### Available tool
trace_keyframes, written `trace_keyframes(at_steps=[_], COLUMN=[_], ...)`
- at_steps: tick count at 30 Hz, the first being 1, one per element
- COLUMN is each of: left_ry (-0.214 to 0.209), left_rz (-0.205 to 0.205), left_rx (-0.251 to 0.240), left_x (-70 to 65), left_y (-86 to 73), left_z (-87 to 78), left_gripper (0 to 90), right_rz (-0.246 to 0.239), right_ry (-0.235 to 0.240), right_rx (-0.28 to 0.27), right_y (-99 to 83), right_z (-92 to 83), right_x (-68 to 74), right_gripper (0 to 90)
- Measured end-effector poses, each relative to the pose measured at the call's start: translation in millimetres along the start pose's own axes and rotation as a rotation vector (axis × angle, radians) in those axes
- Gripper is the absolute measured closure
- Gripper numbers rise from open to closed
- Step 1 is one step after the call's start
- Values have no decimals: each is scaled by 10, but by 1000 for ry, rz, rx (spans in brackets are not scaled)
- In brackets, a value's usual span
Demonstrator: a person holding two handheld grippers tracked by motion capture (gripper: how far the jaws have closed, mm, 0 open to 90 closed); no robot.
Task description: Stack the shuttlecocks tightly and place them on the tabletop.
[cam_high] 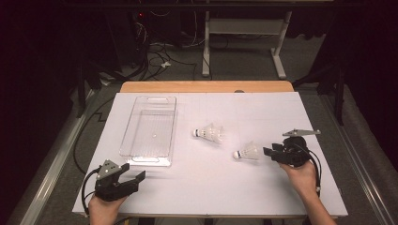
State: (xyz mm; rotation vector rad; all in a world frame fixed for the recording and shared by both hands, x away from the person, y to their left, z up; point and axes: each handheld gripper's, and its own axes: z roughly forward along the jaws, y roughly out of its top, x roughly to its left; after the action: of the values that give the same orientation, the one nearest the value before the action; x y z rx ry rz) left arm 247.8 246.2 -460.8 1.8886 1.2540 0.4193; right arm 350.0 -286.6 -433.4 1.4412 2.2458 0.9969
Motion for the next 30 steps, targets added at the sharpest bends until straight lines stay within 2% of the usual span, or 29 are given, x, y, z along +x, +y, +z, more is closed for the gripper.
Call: trace_keyframes(at_steps=[9, 17, 30], left_ry=[1, 2, 2], left_rz=[2, 3, 3], left_rx=[-2, -3, -3], left_x=[-5, -13, -7], left_y=[-1, -1, 0], left_z=[-4, -10, -9], left_gripper=[309, 309, 309], right_rz=[3, -16, -47], right_ry=[8, 28, 61], right_rx=[-6, -11, 3], right_y=[-61, -92, -128], right_z=[-81, -158, -157], right_x=[44, 126, 273], right_gripper=[554, 562, 579])
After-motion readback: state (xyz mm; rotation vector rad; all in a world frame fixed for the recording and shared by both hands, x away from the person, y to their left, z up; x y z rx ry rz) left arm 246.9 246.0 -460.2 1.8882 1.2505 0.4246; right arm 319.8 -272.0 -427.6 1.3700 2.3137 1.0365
